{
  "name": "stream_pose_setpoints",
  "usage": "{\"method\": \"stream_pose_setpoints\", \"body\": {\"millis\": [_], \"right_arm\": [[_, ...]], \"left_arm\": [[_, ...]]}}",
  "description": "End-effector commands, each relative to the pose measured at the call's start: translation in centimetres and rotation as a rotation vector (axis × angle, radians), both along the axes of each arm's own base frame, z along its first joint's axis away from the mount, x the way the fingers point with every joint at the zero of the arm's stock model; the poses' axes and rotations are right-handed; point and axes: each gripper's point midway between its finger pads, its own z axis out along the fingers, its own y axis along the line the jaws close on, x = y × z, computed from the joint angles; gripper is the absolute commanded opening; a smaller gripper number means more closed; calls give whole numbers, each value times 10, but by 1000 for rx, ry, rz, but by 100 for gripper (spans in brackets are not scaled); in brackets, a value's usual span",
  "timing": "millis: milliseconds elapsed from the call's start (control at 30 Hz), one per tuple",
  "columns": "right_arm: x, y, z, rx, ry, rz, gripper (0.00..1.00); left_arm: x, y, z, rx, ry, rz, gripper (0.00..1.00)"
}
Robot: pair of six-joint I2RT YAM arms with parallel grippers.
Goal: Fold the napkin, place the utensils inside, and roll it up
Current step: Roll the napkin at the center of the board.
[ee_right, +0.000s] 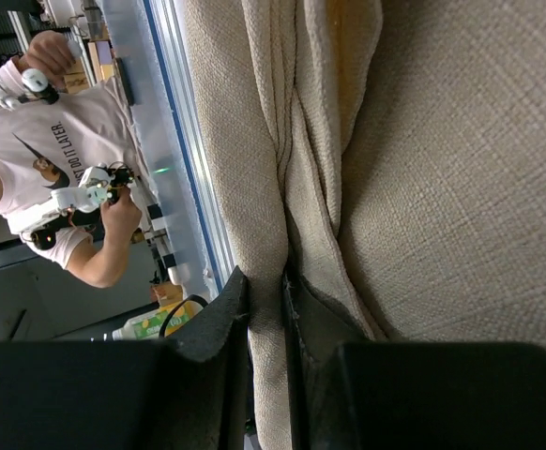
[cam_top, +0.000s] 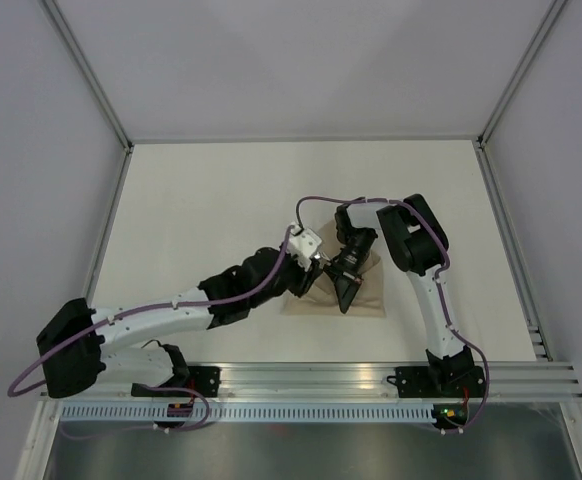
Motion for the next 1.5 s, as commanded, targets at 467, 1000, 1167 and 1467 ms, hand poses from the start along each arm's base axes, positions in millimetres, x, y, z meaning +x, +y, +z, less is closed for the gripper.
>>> {"method": "stream_pose_setpoints", "body": {"millis": [467,1000,1167,1467], "right_arm": [[16,-25,-53,-77,-112,66,1],[19,-27,-57,-76,-124,53,1],[27,-28,-55,-76,-154,27,1],[58,-16,-10,-11,-321,-105,46]], "left_arm": [[-52,-61,-124,584,64,-402,51],[-67,-66,-171,639,172,-474,50],[-68,-65,-180,640,202,-485,21],[-77,-63,-186,567,326,-558,2]]}}
